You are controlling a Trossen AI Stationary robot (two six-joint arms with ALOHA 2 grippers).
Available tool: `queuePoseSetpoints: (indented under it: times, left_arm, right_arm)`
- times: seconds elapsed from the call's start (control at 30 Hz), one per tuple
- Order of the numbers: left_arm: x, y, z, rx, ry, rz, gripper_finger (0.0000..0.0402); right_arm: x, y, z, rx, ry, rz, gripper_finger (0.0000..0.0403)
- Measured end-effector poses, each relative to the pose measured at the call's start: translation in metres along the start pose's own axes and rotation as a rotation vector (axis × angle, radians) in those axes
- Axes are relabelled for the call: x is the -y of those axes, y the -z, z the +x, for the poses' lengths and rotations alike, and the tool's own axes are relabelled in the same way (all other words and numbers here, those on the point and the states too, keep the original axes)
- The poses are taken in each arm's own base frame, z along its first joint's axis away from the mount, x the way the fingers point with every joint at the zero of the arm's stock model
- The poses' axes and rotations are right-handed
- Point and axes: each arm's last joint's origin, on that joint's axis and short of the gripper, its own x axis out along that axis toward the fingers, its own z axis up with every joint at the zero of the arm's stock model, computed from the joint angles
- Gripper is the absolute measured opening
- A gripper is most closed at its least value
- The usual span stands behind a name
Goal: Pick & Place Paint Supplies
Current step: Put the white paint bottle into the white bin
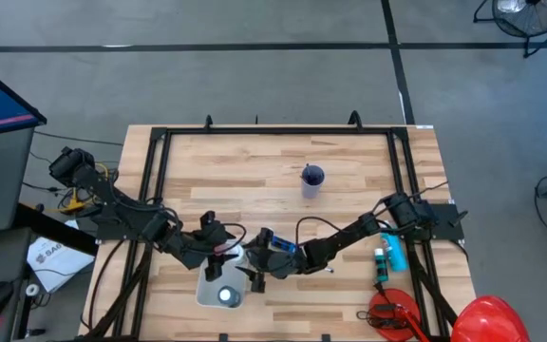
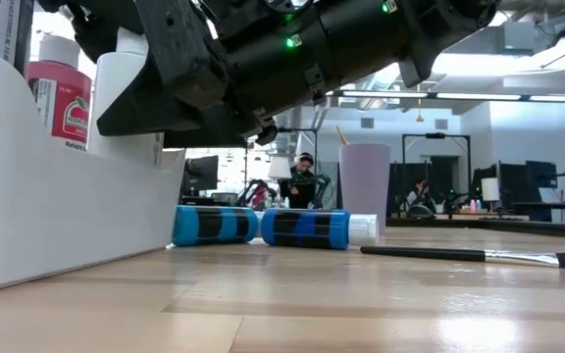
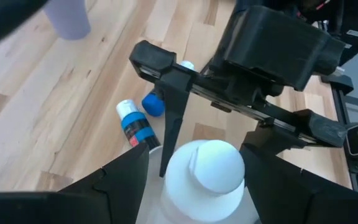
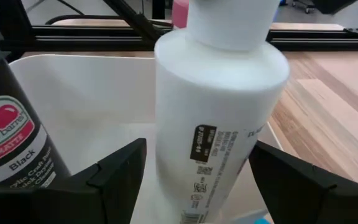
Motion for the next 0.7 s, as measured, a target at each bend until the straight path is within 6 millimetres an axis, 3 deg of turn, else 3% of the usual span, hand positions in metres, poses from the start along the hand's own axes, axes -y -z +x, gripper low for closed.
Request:
queuePoseSetpoints:
  times: [0.43, 0.7]
  left_arm:
    - [0.0, -0.001, -0.001, 0.019, -0.008, -0.004, 0.0246]
    - [0.0, -0.002, -0.001, 0.025, -0.012, -0.002, 0.0246]
  right_arm:
    - [-0.005, -0.002, -0.004, 0.021, 0.007, -0.075, 0.0276]
    - [-0.005, -0.019, -0.018, 0.015, 0.075, -0.102, 0.0276]
